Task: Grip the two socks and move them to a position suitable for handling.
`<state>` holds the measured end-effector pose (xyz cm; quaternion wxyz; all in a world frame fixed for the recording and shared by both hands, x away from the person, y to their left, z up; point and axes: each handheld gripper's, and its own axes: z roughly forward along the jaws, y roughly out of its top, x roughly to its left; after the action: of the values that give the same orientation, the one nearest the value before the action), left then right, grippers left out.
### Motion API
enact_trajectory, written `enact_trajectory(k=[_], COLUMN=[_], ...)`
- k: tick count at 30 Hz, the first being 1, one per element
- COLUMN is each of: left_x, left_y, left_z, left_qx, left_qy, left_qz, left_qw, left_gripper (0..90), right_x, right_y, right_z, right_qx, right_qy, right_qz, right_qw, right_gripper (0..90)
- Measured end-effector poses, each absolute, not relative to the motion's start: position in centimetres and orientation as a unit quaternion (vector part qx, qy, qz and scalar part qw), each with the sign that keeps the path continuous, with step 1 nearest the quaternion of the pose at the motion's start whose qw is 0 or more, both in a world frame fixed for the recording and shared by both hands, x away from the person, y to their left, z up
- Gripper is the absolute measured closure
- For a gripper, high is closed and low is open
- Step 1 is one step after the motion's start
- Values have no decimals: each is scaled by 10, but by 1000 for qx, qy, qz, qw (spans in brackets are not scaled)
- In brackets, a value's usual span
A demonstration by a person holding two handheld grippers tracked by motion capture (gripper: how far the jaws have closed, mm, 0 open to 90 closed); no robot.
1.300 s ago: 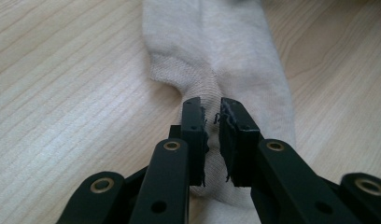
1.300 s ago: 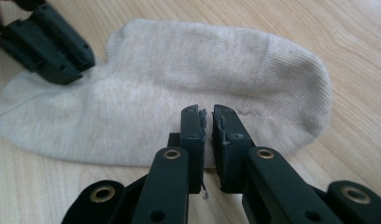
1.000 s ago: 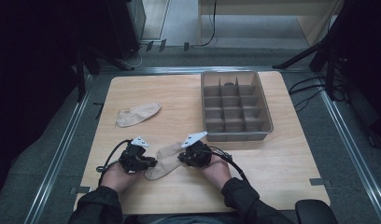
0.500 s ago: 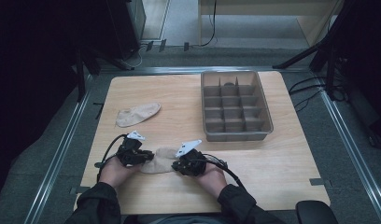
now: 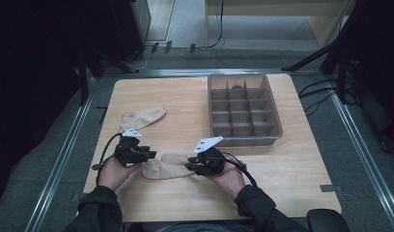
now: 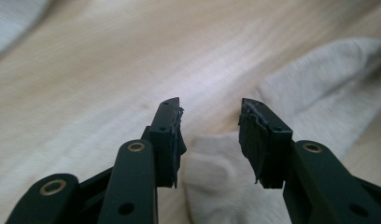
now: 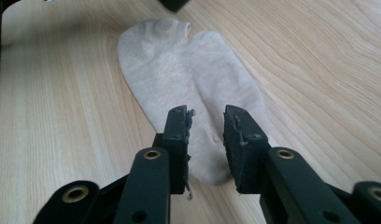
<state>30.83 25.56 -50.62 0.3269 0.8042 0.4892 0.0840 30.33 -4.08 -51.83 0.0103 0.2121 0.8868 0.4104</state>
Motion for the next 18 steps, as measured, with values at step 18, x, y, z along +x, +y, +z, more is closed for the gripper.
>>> enact_trajectory(k=[18], left_x=[358], left_y=[290], left_z=[-489], left_qx=[756], left_qy=[557], left_qz=[124], left_qw=[321], left_gripper=[469], right_x=[295], right_y=[-65], right_z=[-512], right_qx=[209], right_qy=[889], right_qz=[407], right_qw=[7], right_gripper=[618])
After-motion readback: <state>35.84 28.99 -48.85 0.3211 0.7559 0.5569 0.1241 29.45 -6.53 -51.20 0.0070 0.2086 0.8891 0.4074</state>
